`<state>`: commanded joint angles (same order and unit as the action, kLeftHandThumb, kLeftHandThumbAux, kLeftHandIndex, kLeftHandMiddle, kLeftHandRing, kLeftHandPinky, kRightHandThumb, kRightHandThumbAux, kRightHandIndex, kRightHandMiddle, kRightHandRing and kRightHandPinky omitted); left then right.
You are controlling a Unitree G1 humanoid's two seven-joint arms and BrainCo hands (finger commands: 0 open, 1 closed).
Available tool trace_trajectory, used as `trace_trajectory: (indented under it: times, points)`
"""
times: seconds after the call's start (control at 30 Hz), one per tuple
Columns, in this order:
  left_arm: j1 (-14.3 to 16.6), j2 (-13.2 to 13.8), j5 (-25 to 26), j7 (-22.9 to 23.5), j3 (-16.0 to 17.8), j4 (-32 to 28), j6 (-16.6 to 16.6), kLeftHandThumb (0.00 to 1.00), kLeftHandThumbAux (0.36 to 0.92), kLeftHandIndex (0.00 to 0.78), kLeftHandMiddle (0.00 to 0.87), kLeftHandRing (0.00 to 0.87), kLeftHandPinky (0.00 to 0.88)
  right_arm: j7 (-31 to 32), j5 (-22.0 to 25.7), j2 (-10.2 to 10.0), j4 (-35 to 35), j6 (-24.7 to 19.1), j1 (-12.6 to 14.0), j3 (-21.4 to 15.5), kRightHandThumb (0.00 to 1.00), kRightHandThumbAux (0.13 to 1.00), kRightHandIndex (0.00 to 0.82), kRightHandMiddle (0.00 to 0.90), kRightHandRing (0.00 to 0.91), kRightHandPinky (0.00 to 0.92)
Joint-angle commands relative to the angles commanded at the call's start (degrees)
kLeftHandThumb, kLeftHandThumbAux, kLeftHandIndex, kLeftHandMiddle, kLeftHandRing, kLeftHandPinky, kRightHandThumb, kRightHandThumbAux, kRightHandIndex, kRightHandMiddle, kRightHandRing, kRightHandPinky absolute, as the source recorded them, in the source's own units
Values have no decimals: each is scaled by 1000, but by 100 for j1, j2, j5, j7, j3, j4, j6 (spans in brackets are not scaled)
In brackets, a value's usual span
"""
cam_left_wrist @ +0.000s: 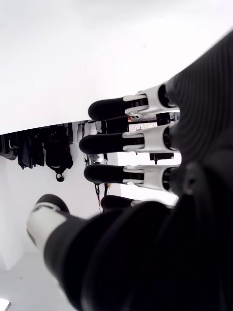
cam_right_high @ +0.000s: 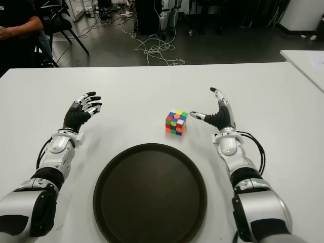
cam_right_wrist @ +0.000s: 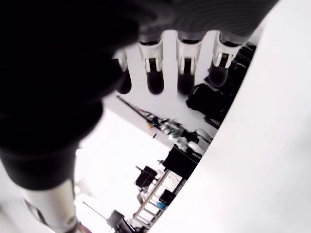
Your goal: Pick up the Rubik's Cube and put it in the plate
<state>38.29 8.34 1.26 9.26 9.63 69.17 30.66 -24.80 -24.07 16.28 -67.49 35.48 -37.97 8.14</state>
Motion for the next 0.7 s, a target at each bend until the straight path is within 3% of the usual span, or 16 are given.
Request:
trace_trajectory:
  times: [0.37, 0.7]
  points:
    - [-6, 0, 4, -55, 7, -16, -47, 157, 817, 203, 258, 248, 254, -741, -968, 219, 470, 152, -85, 771, 0, 629, 0, 0, 0, 0]
    - [15, 31, -30, -70, -18, 9, -81, 180, 808, 210, 262, 251, 259, -491, -1673, 421, 648, -64, -440, 1436, 0, 610, 0, 0, 0, 0]
